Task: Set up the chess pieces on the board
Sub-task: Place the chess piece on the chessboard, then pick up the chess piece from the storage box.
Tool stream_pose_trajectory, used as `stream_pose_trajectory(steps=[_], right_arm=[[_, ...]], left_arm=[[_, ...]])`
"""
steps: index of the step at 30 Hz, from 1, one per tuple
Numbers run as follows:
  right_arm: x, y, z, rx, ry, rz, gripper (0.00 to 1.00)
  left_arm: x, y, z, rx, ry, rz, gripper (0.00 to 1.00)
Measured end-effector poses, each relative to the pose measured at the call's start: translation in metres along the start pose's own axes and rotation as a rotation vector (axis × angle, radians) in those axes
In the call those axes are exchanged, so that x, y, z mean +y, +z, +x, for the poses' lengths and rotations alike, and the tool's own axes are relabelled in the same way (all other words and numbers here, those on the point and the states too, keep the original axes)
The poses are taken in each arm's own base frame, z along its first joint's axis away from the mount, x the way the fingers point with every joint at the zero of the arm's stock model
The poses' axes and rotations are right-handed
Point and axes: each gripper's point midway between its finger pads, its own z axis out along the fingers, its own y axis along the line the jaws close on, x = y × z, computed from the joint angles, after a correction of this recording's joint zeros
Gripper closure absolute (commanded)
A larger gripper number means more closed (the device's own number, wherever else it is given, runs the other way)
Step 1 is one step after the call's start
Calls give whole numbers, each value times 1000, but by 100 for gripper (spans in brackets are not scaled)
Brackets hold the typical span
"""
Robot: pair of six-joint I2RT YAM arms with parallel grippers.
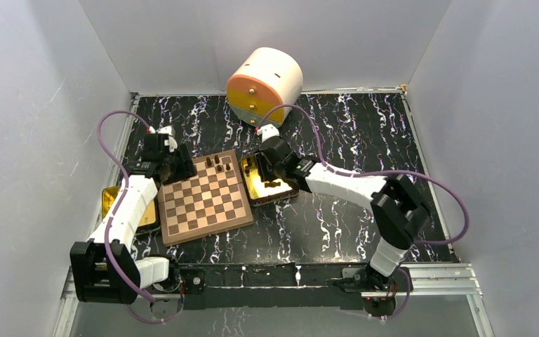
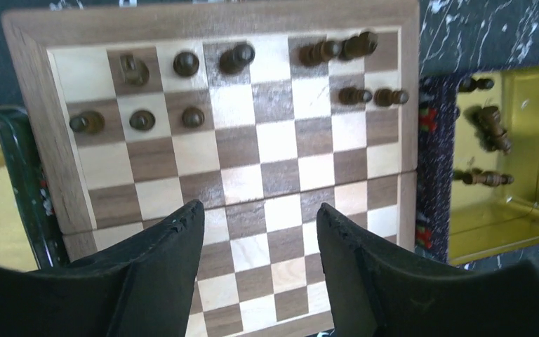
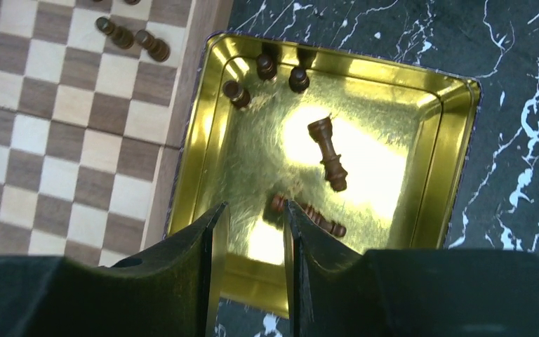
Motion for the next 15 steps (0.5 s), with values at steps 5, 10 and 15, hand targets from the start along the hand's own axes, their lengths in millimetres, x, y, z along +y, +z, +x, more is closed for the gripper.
stream_pose_trajectory(steps=[5,10,15], right_arm=[[-12,32,1,16,8,38,59],[-25,59,4,38,0,71,59],[-31,73,7,50,-12,86,59]], left_arm=[[7,3,34,53,-13,4,59],[13,14,55,115,-41,-19,66],[20,26,59,151,-47,-58,72]])
